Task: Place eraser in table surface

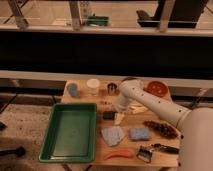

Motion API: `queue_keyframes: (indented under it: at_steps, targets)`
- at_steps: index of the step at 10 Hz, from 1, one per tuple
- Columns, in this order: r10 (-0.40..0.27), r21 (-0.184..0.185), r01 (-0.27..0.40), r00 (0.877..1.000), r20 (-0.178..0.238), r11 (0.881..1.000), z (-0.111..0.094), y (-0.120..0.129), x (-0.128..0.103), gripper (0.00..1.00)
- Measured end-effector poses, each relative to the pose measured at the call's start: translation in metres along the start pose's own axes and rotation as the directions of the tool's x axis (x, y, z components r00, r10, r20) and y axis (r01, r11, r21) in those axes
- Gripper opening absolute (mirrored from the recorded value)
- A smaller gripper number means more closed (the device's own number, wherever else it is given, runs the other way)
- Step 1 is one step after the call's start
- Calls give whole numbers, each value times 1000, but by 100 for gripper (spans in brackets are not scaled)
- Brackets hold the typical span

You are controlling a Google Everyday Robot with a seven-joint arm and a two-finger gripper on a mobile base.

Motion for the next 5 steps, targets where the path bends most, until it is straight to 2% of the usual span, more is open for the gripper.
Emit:
queue_keyframes:
  at_steps: [1, 2, 5]
  targets:
    - [-2, 4, 2, 1000, -2, 1000, 0, 0, 1, 54]
    - [-1, 6, 1, 1000, -5, 1000, -1, 0, 1, 46]
    - [-2, 4, 2, 1000, -8, 1000, -3, 1, 2, 15]
